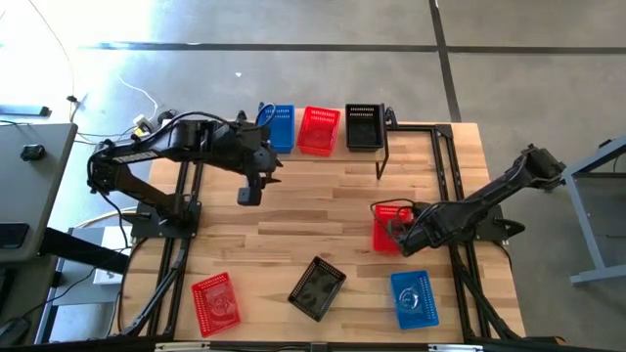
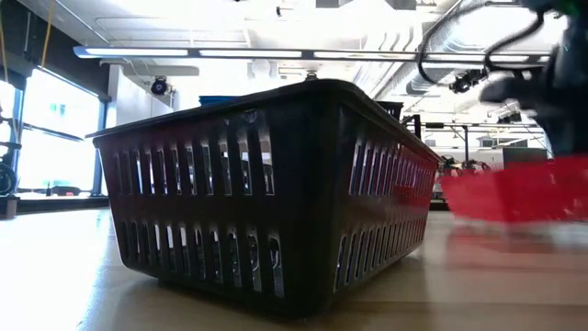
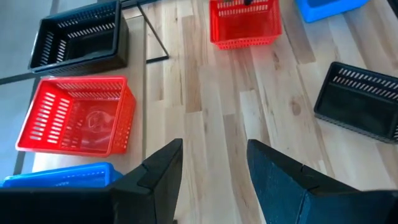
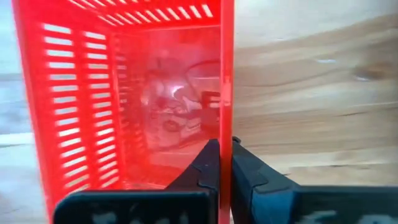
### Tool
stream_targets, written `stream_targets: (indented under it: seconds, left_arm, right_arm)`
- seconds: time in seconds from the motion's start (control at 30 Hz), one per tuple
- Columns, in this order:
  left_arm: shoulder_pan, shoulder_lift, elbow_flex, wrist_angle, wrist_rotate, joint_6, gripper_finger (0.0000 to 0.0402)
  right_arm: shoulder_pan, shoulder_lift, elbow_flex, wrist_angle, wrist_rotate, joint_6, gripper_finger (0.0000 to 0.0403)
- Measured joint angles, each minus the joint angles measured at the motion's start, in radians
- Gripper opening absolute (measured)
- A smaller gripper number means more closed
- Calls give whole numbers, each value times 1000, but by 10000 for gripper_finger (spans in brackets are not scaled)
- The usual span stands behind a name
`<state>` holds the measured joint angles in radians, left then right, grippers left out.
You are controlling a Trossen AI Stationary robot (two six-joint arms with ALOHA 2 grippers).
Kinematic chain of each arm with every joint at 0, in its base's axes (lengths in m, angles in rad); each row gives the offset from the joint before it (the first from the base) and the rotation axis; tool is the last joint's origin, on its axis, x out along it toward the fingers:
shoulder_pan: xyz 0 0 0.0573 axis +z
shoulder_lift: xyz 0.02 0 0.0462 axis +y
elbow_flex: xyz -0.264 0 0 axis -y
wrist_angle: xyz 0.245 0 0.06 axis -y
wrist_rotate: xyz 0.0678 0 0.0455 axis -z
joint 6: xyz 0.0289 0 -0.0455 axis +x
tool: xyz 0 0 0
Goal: Stack baskets on shelf by color
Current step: Stack the right red bin on top of the other red bin on the shelf
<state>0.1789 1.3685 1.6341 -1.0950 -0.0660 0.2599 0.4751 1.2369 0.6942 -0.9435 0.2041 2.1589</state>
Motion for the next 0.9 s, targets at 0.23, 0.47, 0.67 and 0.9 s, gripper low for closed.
stream_targets:
  seconds: [0.23,0.47,0.67,0.9]
  left_arm:
    - [-50,0,0,1,-49,-52,168]
    - [-103,24,1,38,-56,-118,168]
    - [-149,64,1,55,-77,-127,168]
    - [-211,121,1,53,-126,-135,168]
  right_arm:
    - [-6,46,148,-9,137,-30,1]
    - [-26,192,326,-28,227,-87,0]
    - [-53,316,470,-64,277,-124,0]
    - [-77,384,568,-57,317,-127,0]
